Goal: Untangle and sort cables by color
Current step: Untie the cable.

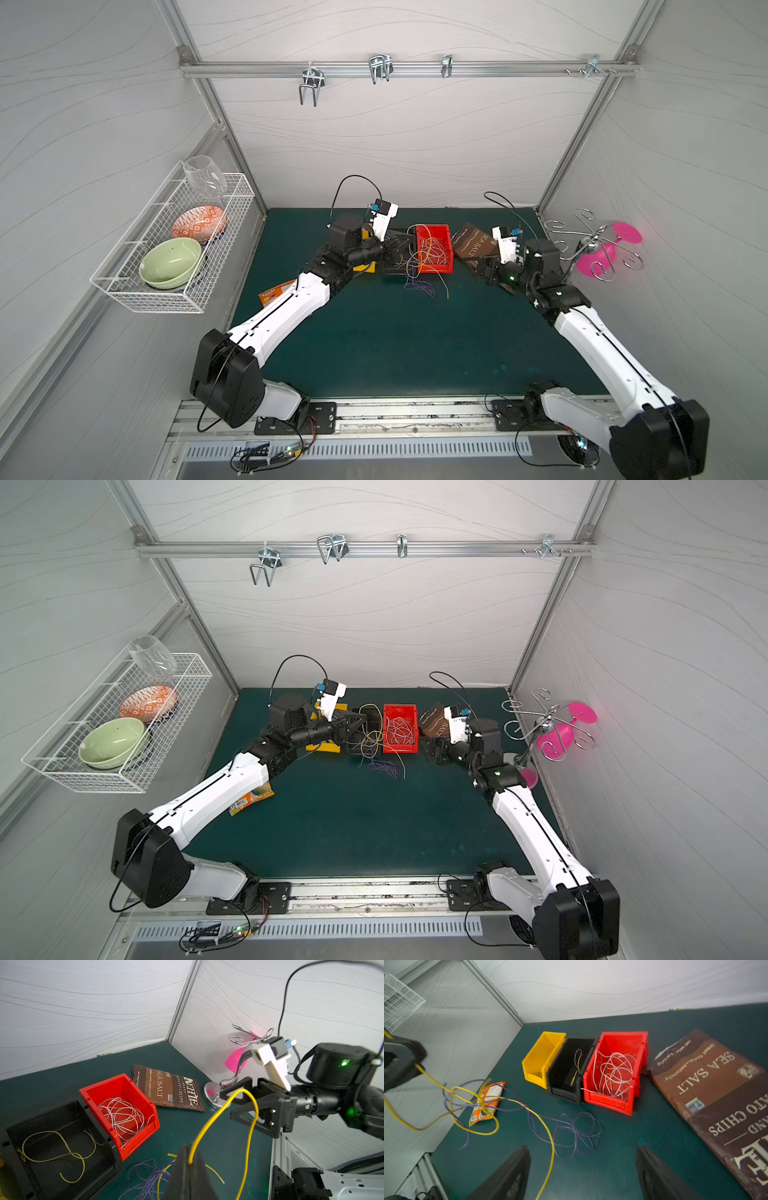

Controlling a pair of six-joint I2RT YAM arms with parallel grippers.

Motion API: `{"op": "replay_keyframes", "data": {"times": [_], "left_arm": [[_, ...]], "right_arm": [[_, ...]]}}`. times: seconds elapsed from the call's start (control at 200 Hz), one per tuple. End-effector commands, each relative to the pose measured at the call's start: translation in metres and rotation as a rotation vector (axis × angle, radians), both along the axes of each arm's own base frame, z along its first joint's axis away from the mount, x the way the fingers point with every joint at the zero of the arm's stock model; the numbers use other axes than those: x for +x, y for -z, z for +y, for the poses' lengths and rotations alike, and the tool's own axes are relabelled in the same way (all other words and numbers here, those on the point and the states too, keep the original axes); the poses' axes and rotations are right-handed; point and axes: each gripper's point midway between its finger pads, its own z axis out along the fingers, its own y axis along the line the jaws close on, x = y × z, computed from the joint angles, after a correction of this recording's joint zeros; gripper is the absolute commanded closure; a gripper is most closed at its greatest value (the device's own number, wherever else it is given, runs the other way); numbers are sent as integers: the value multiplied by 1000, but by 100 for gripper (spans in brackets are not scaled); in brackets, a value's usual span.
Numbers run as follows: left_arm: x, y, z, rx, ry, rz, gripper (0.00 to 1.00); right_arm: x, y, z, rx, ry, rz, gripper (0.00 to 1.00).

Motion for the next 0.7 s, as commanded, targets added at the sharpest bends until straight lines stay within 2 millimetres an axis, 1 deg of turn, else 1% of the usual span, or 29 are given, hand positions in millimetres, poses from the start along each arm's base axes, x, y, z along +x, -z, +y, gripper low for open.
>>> {"op": "replay_keyframes", "data": {"times": [0.0, 0.025, 0.04, 0.05, 0.08, 0.17, 0.275, 0.46, 0.59, 0.695], "left_arm": [[2, -20, 3, -11, -16, -55, 100], [2, -20, 2, -10, -15, -54, 100], [2, -20, 2, -10, -16, -55, 100], [2, -20, 3, -10, -17, -55, 100], [2, -19, 2, -9, -18, -53, 100], [2, -19, 3, -8, -19, -51, 100], [3, -18, 3, -6, -26, -48, 100], [5, -18, 3, -10, -36, -44, 100], [5, -19, 4, -12, -37, -45, 100], [5, -18, 5, -6, -40, -45, 100]], "right_arm": [[-6, -1, 22, 91, -135, -110, 14], [-6, 6, 23, 102, -143, -122, 13], [-8, 13, 25, 108, -152, -116, 11], [-7, 13, 26, 114, -156, -131, 11], [-6, 22, 27, 121, -152, -138, 9], [-3, 47, 35, 134, -171, -115, 6], [-1, 66, 48, 135, -235, -97, 5], [-4, 104, 75, 109, -365, -49, 1], [-6, 120, 102, 92, -470, -20, 1], [-5, 124, 122, 80, -517, -21, 1]]}}
